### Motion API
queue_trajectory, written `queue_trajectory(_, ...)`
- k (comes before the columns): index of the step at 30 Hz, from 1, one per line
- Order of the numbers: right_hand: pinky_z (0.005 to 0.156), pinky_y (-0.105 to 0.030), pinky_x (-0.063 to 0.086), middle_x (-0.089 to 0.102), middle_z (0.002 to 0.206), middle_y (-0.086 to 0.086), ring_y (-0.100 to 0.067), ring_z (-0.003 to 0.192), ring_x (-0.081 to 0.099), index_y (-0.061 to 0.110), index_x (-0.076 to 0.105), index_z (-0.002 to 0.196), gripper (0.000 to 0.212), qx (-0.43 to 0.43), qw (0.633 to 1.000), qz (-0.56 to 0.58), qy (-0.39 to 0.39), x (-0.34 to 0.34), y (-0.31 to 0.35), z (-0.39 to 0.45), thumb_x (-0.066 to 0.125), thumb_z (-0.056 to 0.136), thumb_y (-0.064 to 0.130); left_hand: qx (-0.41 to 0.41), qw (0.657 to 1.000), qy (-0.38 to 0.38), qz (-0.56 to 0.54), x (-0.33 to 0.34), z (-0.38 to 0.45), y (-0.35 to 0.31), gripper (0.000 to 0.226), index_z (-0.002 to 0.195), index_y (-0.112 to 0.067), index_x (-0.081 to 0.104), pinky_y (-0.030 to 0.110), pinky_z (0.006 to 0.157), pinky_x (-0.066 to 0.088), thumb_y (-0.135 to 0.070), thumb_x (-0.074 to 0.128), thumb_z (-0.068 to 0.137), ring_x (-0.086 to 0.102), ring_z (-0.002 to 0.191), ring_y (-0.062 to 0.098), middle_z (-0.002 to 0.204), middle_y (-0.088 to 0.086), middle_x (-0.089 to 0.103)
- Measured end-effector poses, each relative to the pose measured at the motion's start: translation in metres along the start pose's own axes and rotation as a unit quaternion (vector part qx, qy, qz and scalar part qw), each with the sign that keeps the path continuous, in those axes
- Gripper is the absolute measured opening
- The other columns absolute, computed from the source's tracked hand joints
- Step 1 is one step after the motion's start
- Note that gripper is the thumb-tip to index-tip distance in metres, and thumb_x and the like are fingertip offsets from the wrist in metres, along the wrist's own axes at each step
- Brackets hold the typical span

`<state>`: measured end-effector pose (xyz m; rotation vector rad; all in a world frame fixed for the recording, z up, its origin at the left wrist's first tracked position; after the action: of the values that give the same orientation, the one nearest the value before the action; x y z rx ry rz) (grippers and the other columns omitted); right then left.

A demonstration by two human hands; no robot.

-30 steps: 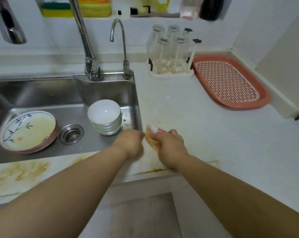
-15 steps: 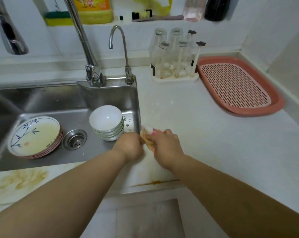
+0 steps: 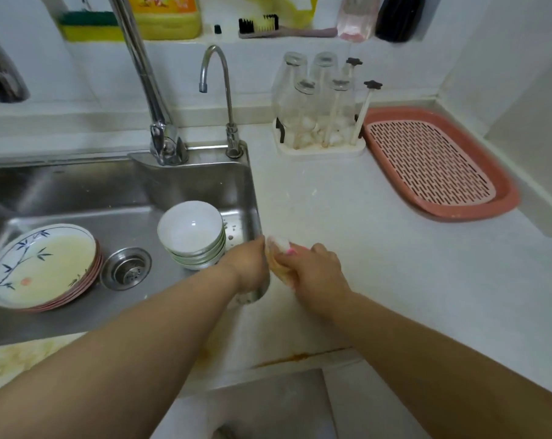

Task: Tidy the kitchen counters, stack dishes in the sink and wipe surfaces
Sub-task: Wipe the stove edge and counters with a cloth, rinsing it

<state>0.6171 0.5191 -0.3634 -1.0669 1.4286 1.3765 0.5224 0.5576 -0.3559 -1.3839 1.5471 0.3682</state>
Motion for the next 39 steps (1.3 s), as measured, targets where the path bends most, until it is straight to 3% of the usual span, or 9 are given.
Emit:
queue_trajectory(7, 0.107, -0.038, 0.033, 0.047, 0.125, -0.016, -0.037, 0.117, 0.044, 0.037, 0.051, 0.132, 0.039, 0.23, 0.965, 0.058, -0.116, -0.029, -0.105, 0.047, 0.042, 0.095, 0.033, 0.004, 0.999, 0.027, 0.018, -0.004, 0.013, 0.011, 0.049, 0.144, -0.007, 0.03, 0.035, 0.107, 0.037, -0.014, 0.04, 0.096, 0.046, 0.128, 0.031, 0.14, 0.016, 0.048)
queue_trajectory(14, 0.075, -0.034, 0.043, 0.067, 0.108, -0.001, -0.029, 0.088, 0.056, 0.033, 0.061, 0.123, 0.04, -0.07, 0.997, 0.009, -0.018, -0.005, 0.026, 0.0, 0.057, 0.086, 0.018, 0.018, 0.999, 0.026, 0.007, -0.012, 0.017, 0.01, 0.041, 0.137, -0.012, 0.044, 0.03, 0.101, 0.039, -0.018, 0.041, 0.096, 0.049, 0.125, 0.028, 0.139, 0.011, 0.051)
queue_trajectory(18, 0.096, -0.029, 0.038, 0.056, 0.114, -0.008, -0.031, 0.11, 0.051, 0.036, 0.059, 0.126, 0.035, 0.078, 0.994, 0.03, -0.072, -0.018, -0.052, 0.04, 0.054, 0.092, 0.033, 0.006, 1.0, 0.017, -0.02, -0.018, 0.016, 0.011, 0.044, 0.14, -0.007, 0.04, 0.033, 0.103, 0.04, -0.01, 0.041, 0.096, 0.049, 0.124, 0.03, 0.138, 0.014, 0.049)
queue_trajectory(22, 0.09, -0.025, 0.031, 0.043, 0.137, -0.007, -0.026, 0.117, 0.046, 0.025, 0.05, 0.136, 0.057, 0.227, 0.97, 0.025, -0.08, -0.011, -0.101, 0.098, 0.053, 0.087, 0.055, 0.013, 0.997, 0.036, -0.064, -0.013, 0.022, 0.022, 0.057, 0.148, -0.016, 0.028, 0.03, 0.104, 0.038, -0.005, 0.04, 0.093, 0.044, 0.13, 0.03, 0.146, 0.013, 0.041)
queue_trajectory(26, 0.101, -0.04, 0.036, 0.049, 0.135, -0.007, -0.031, 0.123, 0.042, 0.034, 0.056, 0.13, 0.041, 0.111, 0.99, 0.075, -0.04, -0.004, -0.024, 0.121, 0.047, 0.093, 0.02, 0.024, 0.996, 0.035, -0.081, -0.014, 0.033, 0.028, 0.058, 0.146, -0.021, 0.033, 0.029, 0.102, 0.038, -0.003, 0.04, 0.091, 0.044, 0.131, 0.029, 0.146, 0.011, 0.043)
queue_trajectory(29, 0.094, -0.036, 0.042, 0.059, 0.116, -0.004, -0.026, 0.103, 0.049, 0.039, 0.064, 0.118, 0.032, 0.036, 0.995, 0.09, -0.011, 0.003, -0.001, 0.075, 0.046, 0.091, 0.034, 0.023, 0.997, 0.041, -0.061, -0.016, 0.035, 0.027, 0.053, 0.145, -0.02, 0.037, 0.029, 0.1, 0.04, -0.006, 0.041, 0.093, 0.048, 0.126, 0.029, 0.142, 0.013, 0.047)
queue_trajectory(31, 0.089, -0.03, 0.042, 0.062, 0.108, -0.001, -0.023, 0.091, 0.049, 0.046, 0.063, 0.114, 0.038, 0.054, 0.994, 0.098, -0.008, -0.004, -0.019, 0.054, 0.044, 0.082, 0.051, 0.021, 0.998, 0.038, -0.055, -0.02, 0.035, 0.028, 0.055, 0.146, -0.02, 0.033, 0.03, 0.101, 0.04, -0.007, 0.041, 0.094, 0.046, 0.128, 0.03, 0.144, 0.013, 0.045)
queue_trajectory(36, 0.106, -0.033, 0.031, 0.041, 0.136, -0.009, -0.031, 0.12, 0.042, 0.043, 0.052, 0.13, 0.039, 0.22, 0.972, 0.026, -0.084, -0.034, -0.103, 0.103, 0.047, 0.092, 0.034, 0.017, 0.998, 0.028, -0.06, -0.035, 0.05, 0.028, 0.06, 0.152, -0.016, 0.019, 0.029, 0.106, 0.036, -0.003, 0.037, 0.096, 0.042, 0.132, 0.027, 0.15, 0.012, 0.035)
queue_trajectory(39, 0.098, -0.033, 0.032, 0.038, 0.136, -0.005, -0.024, 0.112, 0.04, 0.032, 0.056, 0.126, 0.037, 0.201, 0.975, 0.031, -0.094, -0.02, -0.07, 0.153, 0.043, 0.094, 0.045, 0.02, 0.998, 0.019, -0.064, -0.04, 0.062, 0.028, 0.053, 0.148, -0.013, 0.027, 0.03, 0.104, 0.036, -0.005, 0.037, 0.096, 0.045, 0.129, 0.028, 0.143, 0.015, 0.044)
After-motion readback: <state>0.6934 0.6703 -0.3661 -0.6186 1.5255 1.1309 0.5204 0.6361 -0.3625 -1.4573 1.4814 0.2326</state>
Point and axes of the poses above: each hand's wrist, its own z-axis towards the middle knuckle, its own x-axis out of the palm, y = z × x, the point moved 9 cm from there along z, towards the middle knuckle
